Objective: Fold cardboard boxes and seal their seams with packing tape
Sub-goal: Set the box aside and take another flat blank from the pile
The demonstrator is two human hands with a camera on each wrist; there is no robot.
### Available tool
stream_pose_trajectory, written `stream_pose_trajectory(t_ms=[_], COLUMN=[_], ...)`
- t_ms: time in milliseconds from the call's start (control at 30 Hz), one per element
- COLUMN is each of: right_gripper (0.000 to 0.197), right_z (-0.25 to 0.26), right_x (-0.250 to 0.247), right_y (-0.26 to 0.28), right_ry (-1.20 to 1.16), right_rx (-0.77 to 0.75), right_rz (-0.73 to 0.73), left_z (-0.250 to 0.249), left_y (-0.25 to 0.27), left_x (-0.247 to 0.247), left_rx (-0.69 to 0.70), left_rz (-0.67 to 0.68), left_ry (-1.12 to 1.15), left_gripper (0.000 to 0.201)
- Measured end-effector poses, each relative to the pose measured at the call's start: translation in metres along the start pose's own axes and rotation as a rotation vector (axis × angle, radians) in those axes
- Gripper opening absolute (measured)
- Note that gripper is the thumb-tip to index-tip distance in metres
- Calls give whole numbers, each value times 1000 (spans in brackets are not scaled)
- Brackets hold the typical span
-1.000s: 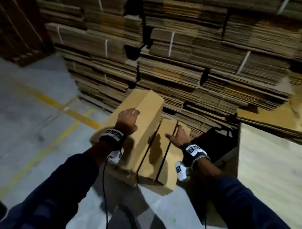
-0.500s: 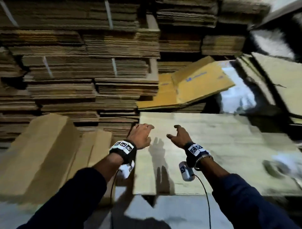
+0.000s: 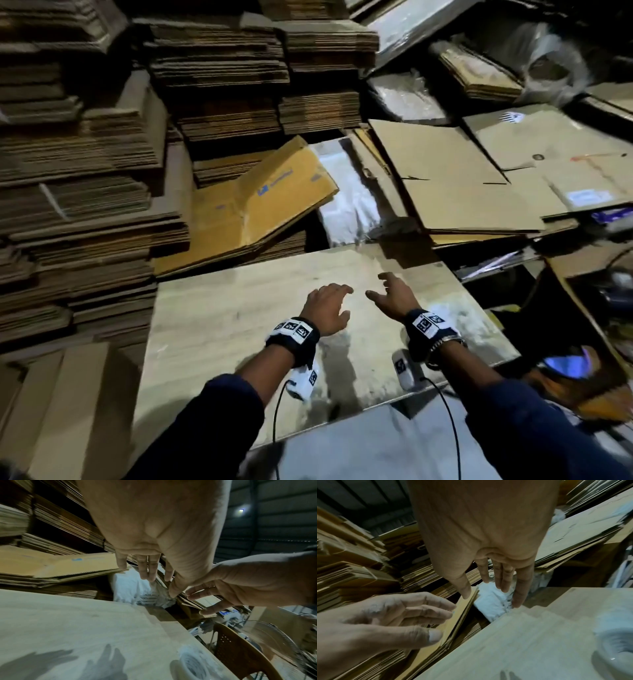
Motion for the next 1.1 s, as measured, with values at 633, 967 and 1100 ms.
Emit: stream_pose_trajectory(t_ms=[633, 967, 1100], right_gripper=[63, 65, 75], right_z=[-204, -239, -240], right_x=[-143, -175, -184], right_y=[-178, -222, -229], right_ry=[73, 130, 151], right_rx=[174, 216, 207], right_rz=[-66, -177, -202], left_z=[-178, -215, -237], left_y=[-321, -427, -433], left_x=[85, 74, 61], left_rx=[-55, -414, -296], left_rz=[247, 140, 213], left_ry=[399, 827, 663], left_gripper=[69, 71, 46])
Point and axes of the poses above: each hand's wrist, its own y-axis away from the middle knuckle, its own x-axis out of the palm, z = x × y, the point moved 4 cm from there along -y, towards the middle knuckle, and after that the axes turned 14 degrees about -x, right-handed, at the moved point
